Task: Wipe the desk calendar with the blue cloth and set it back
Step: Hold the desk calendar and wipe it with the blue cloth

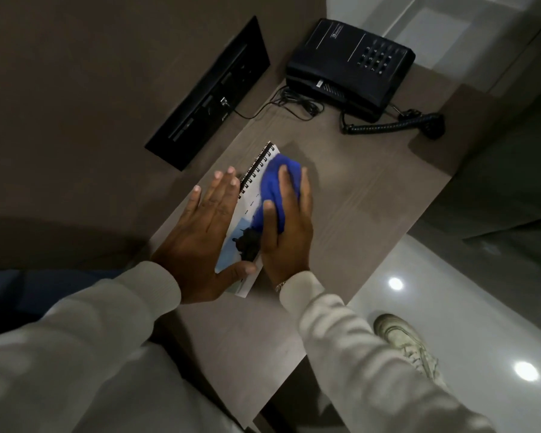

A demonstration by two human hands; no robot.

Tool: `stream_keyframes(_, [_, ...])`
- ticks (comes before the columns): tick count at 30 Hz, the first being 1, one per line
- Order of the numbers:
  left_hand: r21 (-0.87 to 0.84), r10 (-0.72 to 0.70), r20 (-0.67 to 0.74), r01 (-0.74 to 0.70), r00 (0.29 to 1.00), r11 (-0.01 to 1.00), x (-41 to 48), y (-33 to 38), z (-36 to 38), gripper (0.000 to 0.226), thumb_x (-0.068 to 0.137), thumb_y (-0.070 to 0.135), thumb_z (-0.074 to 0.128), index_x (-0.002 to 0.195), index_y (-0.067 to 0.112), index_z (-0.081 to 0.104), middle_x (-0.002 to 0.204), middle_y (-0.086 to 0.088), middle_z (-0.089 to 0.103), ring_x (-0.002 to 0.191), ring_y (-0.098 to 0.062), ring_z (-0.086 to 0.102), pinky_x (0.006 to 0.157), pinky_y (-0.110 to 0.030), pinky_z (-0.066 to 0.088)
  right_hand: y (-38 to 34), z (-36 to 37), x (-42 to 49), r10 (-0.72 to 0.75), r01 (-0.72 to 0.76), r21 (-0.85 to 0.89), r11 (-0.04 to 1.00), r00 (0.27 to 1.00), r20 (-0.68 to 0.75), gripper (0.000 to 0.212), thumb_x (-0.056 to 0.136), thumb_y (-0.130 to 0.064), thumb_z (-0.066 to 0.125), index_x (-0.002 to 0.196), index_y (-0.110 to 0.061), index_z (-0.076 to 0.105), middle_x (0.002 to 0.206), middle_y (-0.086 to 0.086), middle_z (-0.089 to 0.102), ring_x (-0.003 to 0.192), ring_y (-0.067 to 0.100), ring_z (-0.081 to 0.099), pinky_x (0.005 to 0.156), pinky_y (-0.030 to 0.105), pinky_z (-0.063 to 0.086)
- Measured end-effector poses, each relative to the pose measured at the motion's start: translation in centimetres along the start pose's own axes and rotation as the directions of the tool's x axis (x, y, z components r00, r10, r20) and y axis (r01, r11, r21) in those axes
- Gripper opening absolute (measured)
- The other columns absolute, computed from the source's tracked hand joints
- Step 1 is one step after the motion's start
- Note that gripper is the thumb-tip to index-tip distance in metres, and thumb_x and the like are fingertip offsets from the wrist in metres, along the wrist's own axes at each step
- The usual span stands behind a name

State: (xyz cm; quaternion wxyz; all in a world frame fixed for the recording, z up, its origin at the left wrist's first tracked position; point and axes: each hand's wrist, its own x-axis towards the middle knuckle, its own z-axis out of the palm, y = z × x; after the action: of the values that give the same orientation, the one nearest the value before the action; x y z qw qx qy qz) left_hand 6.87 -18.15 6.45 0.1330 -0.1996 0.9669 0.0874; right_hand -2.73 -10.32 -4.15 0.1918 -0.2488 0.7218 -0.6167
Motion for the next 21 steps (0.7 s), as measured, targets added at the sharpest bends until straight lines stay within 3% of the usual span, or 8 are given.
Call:
stream_keyframes(3, [-0.004, 0.005, 0.006, -0.005, 1.0, 1.0, -0.1, -0.2, 0.0, 0.11, 0.074, 0.077, 0.038, 0.147, 0.007, -0.007, 0.16, -0.014, -0.004, 0.149, -0.031, -0.004, 0.12, -0.057, 0.011, 1.2, -0.3, -0.5, 0.134, -0.135, -0.035, 0.99, 0.991, -0.017, 0.052, 0.104, -0.024, 0.044, 0.153, -0.023, 0.027, 0.165, 0.013, 0.014, 0.149, 0.028, 0.024, 0.115, 0.029, 0.029])
stream_keyframes(7, [-0.008, 0.016, 0.015, -0.016, 1.0, 1.0, -0.2, -0.5, 0.1, 0.111, 0.075, 0.076, 0.039, 0.148, 0.009, -0.01, 0.16, -0.011, -0.009, 0.149, -0.027, -0.009, 0.122, -0.052, 0.007, 1.9, -0.5, -4.8, 0.077, -0.074, -0.029, 0.997, 0.987, 0.143, 0.057, 0.104, -0.02, 0.047, 0.15, -0.04, 0.02, 0.165, 0.006, 0.015, 0.15, 0.017, 0.018, 0.12, 0.018, 0.021])
stream_keyframes(9, [-0.017, 0.016, 0.01, -0.016, 1.0, 1.0, -0.2, -0.6, 0.0, 0.11, 0.075, 0.077, 0.039, 0.148, 0.012, -0.012, 0.16, -0.009, -0.011, 0.149, -0.024, -0.011, 0.122, -0.047, 0.003, 1.6, -0.4, -6.3, -0.01, 0.014, -0.016, 1.0, 0.979, 0.203, 0.056, 0.104, -0.02, 0.047, 0.151, -0.039, 0.023, 0.165, 0.008, 0.015, 0.152, 0.021, 0.017, 0.121, 0.025, 0.024])
stream_keyframes(12, [-0.046, 0.025, 0.013, -0.025, 1.0, 0.999, -0.1, -0.5, 0.0, 0.109, 0.075, 0.078, 0.035, 0.146, 0.012, -0.013, 0.159, -0.008, -0.011, 0.148, -0.022, -0.012, 0.121, -0.043, 0.0, 0.5, 0.1, -5.0, -0.044, 0.031, 0.078, 0.996, 0.984, 0.173, 0.056, 0.103, -0.034, 0.044, 0.146, -0.057, 0.017, 0.165, 0.007, 0.017, 0.152, 0.023, 0.018, 0.12, 0.041, 0.029])
stream_keyframes(14, [-0.05, 0.024, 0.014, -0.023, 1.0, 0.998, -0.1, -0.4, 0.0, 0.109, 0.074, 0.078, 0.035, 0.146, 0.012, -0.013, 0.158, -0.008, -0.012, 0.148, -0.024, -0.011, 0.121, -0.044, 0.001, 0.1, 0.3, -2.6, -0.018, 0.011, 0.083, 0.996, 0.997, 0.077, 0.054, 0.102, -0.04, 0.041, 0.144, -0.061, 0.015, 0.165, 0.006, 0.017, 0.152, 0.02, 0.02, 0.12, 0.032, 0.026])
stream_keyframes(16, [-0.04, 0.023, 0.003, -0.023, 1.0, 0.999, -0.3, -0.4, -0.2, 0.11, 0.074, 0.079, 0.034, 0.149, 0.01, -0.009, 0.16, -0.008, -0.012, 0.149, -0.024, -0.012, 0.122, -0.042, -0.001, 0.5, 0.2, -0.8, 0.015, -0.015, 0.006, 1.0, 1.0, -0.026, 0.052, 0.103, -0.037, 0.04, 0.148, -0.052, 0.02, 0.166, 0.005, 0.014, 0.15, 0.013, 0.017, 0.115, 0.012, 0.018])
stream_keyframes(18, [-0.014, 0.026, -0.013, -0.026, 1.0, 1.0, -0.4, -0.4, -0.3, 0.11, 0.076, 0.079, 0.03, 0.151, 0.006, -0.003, 0.161, -0.01, -0.008, 0.149, -0.025, -0.01, 0.122, -0.042, 0.0, 0.8, 0.2, -0.1, 0.125, -0.126, -0.006, 0.992, 0.988, -0.096, 0.049, 0.104, -0.032, 0.043, 0.151, -0.036, 0.028, 0.166, 0.003, 0.016, 0.147, 0.005, 0.016, 0.109, 0.0, 0.012])
stream_keyframes(21, [0.003, 0.034, -0.043, -0.034, 0.999, 0.999, -0.5, -0.3, -0.3, 0.109, 0.078, 0.075, 0.037, 0.15, 0.002, 0.004, 0.161, -0.015, 0.0, 0.15, -0.03, -0.001, 0.121, -0.051, 0.013, 0.7, 0.1, -1.1, 0.225, -0.227, 0.001, 0.974, 0.969, -0.105, 0.05, 0.103, -0.023, 0.048, 0.151, -0.023, 0.035, 0.162, 0.008, 0.029, 0.148, 0.015, 0.026, 0.115, 0.009, 0.02])
